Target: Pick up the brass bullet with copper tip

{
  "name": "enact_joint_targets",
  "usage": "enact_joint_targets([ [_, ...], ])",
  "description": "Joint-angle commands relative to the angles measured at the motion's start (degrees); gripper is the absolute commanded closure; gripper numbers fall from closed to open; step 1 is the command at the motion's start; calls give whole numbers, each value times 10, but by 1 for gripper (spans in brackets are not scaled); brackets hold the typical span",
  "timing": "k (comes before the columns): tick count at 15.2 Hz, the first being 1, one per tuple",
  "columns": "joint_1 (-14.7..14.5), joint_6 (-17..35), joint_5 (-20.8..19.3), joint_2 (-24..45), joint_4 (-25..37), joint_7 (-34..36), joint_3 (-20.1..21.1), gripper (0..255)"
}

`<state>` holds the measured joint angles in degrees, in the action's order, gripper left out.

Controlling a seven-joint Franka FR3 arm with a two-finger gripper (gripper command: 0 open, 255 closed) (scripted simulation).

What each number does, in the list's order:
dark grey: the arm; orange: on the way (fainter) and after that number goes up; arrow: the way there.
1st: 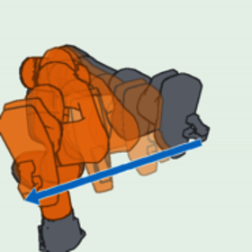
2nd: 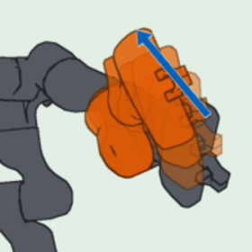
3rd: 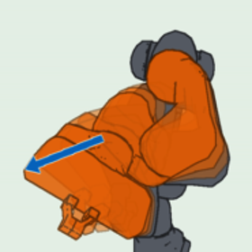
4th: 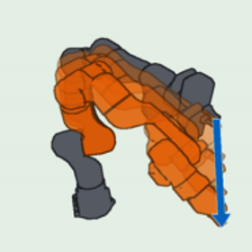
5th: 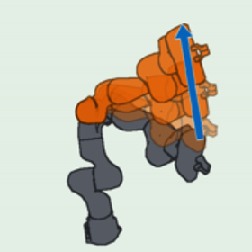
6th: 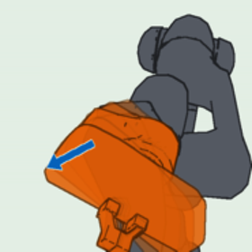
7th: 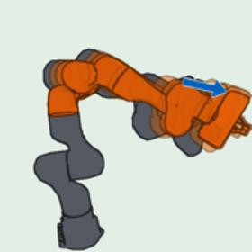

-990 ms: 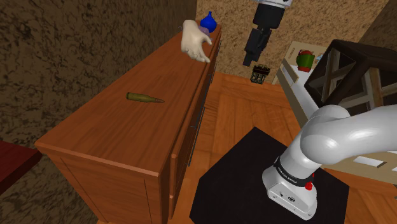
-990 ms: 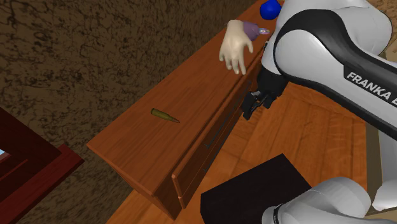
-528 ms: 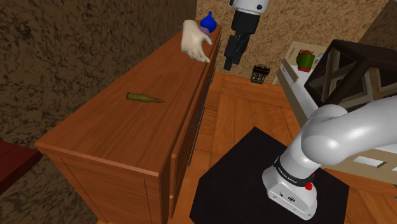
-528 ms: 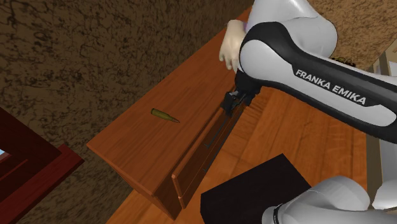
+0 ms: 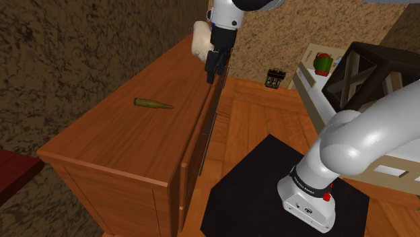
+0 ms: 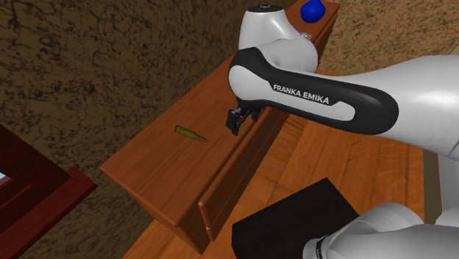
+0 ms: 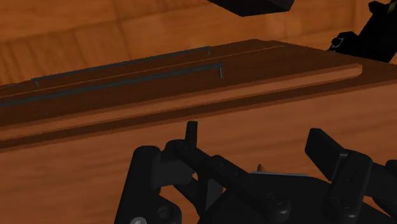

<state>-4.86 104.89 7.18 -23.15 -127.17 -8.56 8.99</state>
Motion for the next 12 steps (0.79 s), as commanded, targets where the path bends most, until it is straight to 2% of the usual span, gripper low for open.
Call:
enact_joint_targets([
  [1,-4,22,-5,46,27,0,12,0],
  [12,-38,96,-66,272,181,20,65,0],
])
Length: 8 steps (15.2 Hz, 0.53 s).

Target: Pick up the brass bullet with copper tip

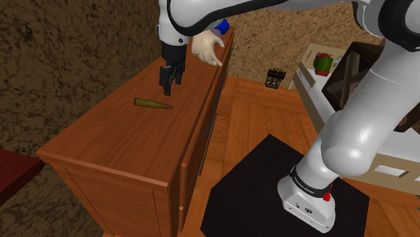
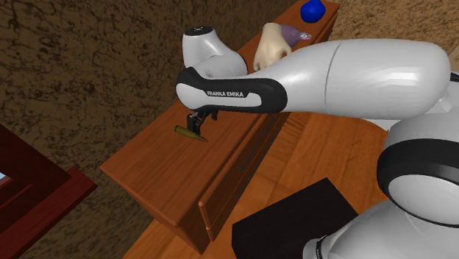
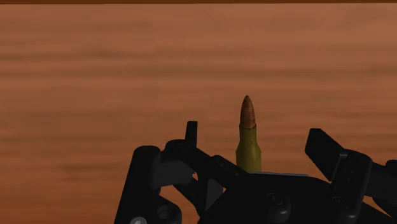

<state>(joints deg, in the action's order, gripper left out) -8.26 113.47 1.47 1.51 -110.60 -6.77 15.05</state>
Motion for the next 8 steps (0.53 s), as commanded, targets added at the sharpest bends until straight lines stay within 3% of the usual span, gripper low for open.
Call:
enact_joint_targets([
  [1,-8,13,-17,47,33,5,7,0],
  [5,-29,17,-48,125,105,14,16,0],
  [8,-29,38,-50,132,90,15,15,0],
])
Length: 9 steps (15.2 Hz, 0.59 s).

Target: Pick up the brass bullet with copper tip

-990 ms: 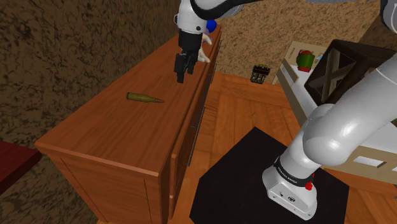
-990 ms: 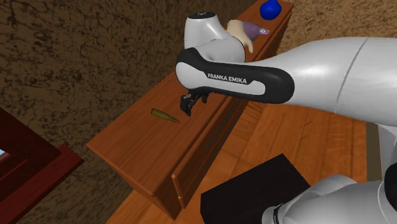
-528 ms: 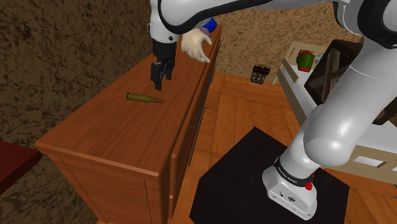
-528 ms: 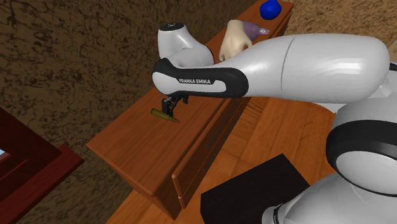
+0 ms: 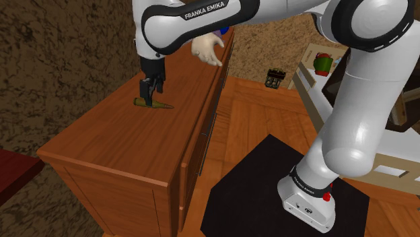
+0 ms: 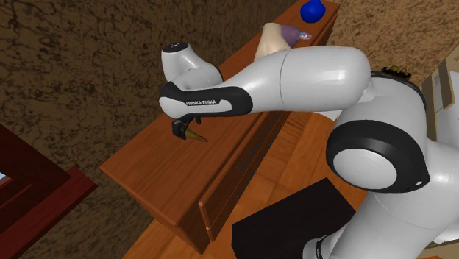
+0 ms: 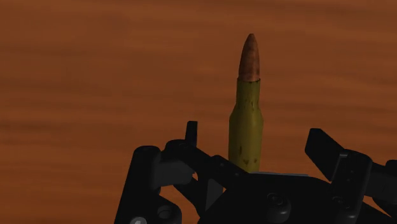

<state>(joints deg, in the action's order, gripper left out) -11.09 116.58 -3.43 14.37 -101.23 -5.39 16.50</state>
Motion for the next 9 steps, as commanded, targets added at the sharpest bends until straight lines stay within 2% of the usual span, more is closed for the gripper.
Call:
enact_joint_targets([
  [1,-1,14,-2,6,-8,2,0,0],
  [6,-2,39,-6,15,-24,4,-1,0],
  [7,-2,38,-6,14,-24,4,-1,255],
  [9,-2,38,-5,13,-25,3,-1,255],
])
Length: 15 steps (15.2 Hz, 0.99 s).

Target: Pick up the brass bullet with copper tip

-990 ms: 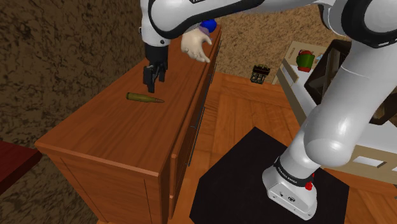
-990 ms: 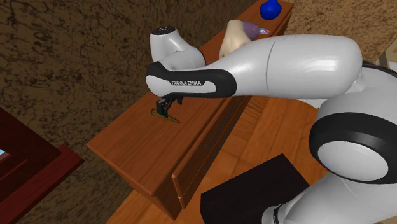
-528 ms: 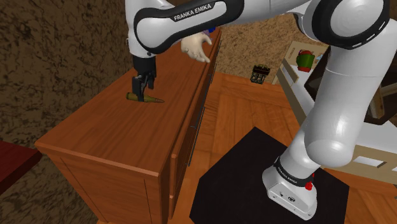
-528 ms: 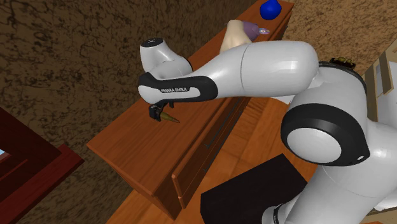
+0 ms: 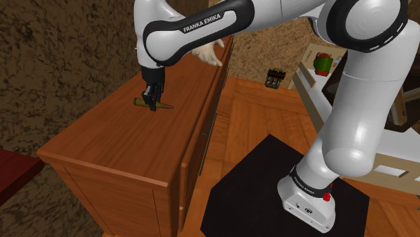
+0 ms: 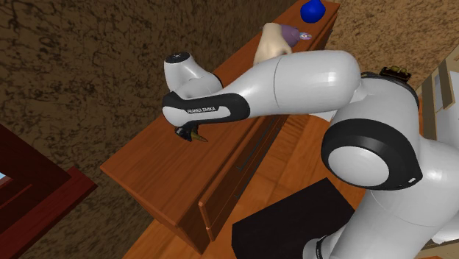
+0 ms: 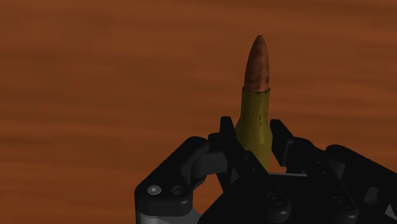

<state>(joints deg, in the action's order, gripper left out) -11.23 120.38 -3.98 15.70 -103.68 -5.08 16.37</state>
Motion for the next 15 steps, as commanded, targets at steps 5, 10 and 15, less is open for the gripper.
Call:
enact_joint_targets([
  [5,0,0,0,0,0,0,0,255],
  [10,0,-20,3,-6,13,-1,1,255],
  [15,1,-55,7,-17,38,-4,2,255],
])
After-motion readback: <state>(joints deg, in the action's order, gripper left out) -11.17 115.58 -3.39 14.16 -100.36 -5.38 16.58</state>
